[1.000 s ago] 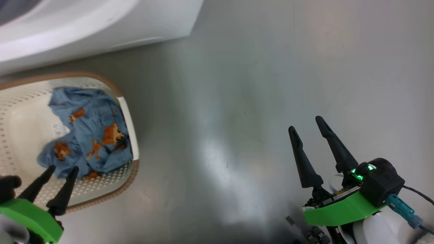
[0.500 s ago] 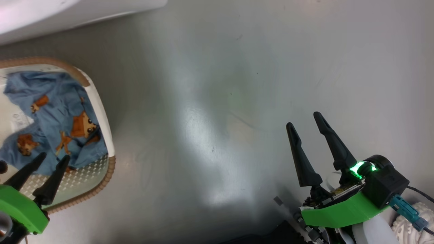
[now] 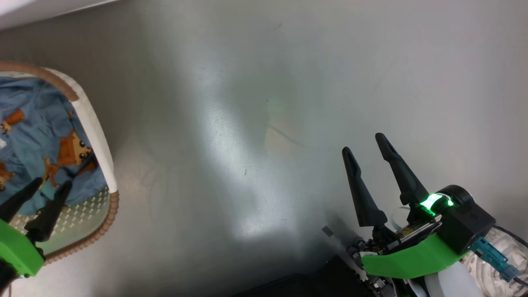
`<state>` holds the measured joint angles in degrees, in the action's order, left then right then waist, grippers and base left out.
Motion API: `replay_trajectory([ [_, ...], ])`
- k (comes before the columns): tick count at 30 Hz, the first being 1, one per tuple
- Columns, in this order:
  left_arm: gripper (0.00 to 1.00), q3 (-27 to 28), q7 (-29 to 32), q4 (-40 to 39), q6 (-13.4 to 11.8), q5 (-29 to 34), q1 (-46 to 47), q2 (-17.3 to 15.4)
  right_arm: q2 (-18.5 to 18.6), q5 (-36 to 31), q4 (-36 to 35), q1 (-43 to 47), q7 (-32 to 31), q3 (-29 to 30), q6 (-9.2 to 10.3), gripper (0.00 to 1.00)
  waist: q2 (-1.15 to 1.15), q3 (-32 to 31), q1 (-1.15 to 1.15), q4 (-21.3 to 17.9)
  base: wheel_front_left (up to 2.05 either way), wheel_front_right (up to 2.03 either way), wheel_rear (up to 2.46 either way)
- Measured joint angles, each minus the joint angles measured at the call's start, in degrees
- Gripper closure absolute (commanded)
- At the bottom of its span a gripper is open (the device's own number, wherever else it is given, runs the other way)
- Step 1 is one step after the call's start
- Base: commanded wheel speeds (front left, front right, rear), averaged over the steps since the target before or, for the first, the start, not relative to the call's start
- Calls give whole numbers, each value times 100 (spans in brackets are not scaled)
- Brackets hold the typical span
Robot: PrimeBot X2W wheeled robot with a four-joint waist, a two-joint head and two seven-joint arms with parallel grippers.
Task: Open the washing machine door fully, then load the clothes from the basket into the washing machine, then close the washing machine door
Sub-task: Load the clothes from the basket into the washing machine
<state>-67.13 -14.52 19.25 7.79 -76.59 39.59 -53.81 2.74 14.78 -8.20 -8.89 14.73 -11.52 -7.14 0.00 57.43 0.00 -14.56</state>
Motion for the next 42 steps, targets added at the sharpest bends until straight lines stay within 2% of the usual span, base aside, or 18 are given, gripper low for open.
replay_trajectory([
  [8,0,-506,144,59,0,-175,550,-220,-13,0,-82,2,0,-59,0,0,0,189,0,-118,0,0,0],
  [15,0,-701,517,392,0,41,801,-205,-15,-8,-155,13,0,-69,0,0,0,224,0,-187,0,0,0],
  [21,0,-732,694,757,0,325,906,-103,-19,-11,-215,98,0,-53,0,0,0,196,0,-221,0,0,0],
  [36,0,-734,787,1131,0,349,983,180,-35,-18,-372,305,0,-2,0,0,0,196,0,-238,0,0,0],
  [37,8,-734,787,1148,0,349,983,183,-36,-16,-378,310,0,4,0,0,0,193,0,-246,0,0,0],
  [38,53,-734,787,1167,0,349,983,190,-36,-16,-385,324,0,12,0,0,0,188,0,-254,0,0,0],
  [39,53,-734,787,1183,0,349,983,204,-36,-16,-389,350,0,23,0,0,0,182,0,-261,0,0,0],
  [40,100,-734,787,1199,0,349,983,219,-37,-15,-392,386,0,35,0,0,0,175,0,-269,0,0,0],
  [42,100,-733,787,1210,0,354,983,247,-38,-13,-393,446,0,64,0,0,0,160,0,-284,0,0,0],
])
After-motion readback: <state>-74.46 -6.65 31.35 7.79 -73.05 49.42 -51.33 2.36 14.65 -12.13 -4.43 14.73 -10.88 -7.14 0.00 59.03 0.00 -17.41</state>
